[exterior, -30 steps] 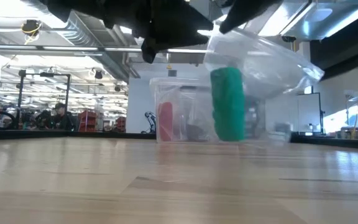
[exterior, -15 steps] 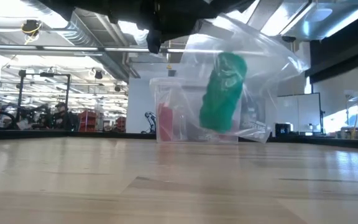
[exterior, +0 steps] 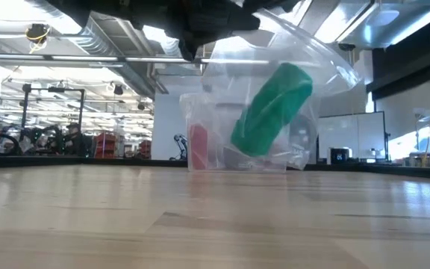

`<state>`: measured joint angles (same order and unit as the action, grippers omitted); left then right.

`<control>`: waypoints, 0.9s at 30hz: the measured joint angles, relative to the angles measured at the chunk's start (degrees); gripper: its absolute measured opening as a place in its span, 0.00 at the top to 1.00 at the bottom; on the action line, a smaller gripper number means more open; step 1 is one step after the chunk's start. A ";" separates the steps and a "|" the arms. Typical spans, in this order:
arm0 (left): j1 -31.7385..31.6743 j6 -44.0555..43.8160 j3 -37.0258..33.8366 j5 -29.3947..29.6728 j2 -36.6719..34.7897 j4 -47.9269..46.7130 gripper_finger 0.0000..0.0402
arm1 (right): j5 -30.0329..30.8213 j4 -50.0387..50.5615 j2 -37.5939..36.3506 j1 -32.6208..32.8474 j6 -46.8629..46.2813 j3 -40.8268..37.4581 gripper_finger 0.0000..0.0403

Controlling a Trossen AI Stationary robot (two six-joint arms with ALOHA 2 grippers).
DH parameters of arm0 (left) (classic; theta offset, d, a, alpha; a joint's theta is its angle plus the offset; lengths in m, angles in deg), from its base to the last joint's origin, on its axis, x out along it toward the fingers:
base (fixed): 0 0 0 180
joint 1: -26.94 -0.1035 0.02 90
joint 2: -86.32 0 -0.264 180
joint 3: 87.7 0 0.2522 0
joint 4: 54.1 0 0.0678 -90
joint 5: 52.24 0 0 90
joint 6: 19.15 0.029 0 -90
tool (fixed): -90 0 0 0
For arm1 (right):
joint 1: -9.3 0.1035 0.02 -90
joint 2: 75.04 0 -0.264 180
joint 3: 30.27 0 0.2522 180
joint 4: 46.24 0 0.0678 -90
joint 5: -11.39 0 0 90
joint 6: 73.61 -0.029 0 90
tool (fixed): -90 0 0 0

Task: Roll bandage
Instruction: Close the transparent zip lock bag

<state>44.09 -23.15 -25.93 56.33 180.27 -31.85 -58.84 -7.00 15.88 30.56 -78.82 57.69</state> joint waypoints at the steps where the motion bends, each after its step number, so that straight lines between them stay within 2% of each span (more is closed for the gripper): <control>1: -0.12 0.00 0.00 -0.02 0.00 0.04 0.98 | -0.03 0.01 0.00 0.00 -0.02 0.00 0.91; 10: -0.26 1.17 0.00 0.02 0.00 -0.68 1.00 | -1.83 1.05 -0.76 0.09 -0.87 0.11 0.81; 13: -0.26 1.15 0.00 0.29 0.00 -0.50 1.00 | -1.92 4.64 -1.43 0.09 -0.91 2.73 0.78; 22: -0.22 1.41 0.00 0.66 -0.02 0.62 1.00 | -1.99 8.81 -0.74 -0.77 -3.30 3.80 0.77; 27: 0.07 1.71 0.00 0.68 -0.02 0.70 1.00 | -1.30 7.31 -0.37 -0.73 -3.01 3.79 0.77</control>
<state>44.15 -21.44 -25.93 57.00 180.25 -31.15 -60.13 0.30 15.50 29.83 -81.83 61.48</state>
